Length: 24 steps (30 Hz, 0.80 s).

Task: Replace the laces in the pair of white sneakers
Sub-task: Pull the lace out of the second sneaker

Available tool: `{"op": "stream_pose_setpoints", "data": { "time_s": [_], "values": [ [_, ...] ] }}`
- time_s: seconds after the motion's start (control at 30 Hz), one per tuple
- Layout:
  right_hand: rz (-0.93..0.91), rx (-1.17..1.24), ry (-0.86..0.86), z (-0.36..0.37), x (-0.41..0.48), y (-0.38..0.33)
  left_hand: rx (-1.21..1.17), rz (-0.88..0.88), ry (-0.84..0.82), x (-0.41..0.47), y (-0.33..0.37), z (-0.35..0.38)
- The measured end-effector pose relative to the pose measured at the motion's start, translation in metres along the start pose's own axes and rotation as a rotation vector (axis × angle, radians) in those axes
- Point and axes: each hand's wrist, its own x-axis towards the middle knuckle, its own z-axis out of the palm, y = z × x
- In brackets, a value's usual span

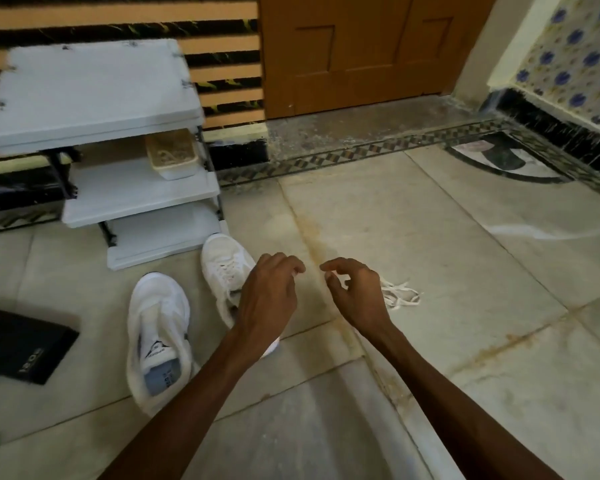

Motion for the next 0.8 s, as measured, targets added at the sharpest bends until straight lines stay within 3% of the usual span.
{"op": "stream_pose_setpoints", "data": {
  "time_s": [0.13,0.27,0.33,0.4,0.5,0.8],
  "values": [
    [-0.130,0.029,-0.204,0.041,0.003,-0.047,0.179,-0.166,0.104,-0.024,-0.034,-0.049],
    [-0.095,-0.028,-0.435,0.084,0.008,-0.074,0.564,-0.422,-0.033,-0.060,-0.067,-0.079],
    [-0.120,-0.074,-0.467,0.099,0.005,-0.080,0.625,-0.579,-0.143,-0.080,-0.081,-0.085],
    [-0.169,-0.104,-0.481,0.112,-0.002,-0.085,0.458,-0.760,-0.198,-0.100,-0.094,-0.091],
    [-0.185,-0.093,-0.396,0.120,-0.007,-0.091,0.075,-0.862,-0.092,-0.114,-0.106,-0.089],
    [-0.208,-0.082,-0.344,0.127,-0.018,-0.106,0.044,-0.788,-0.010,-0.104,-0.138,-0.087]
  ]
}}
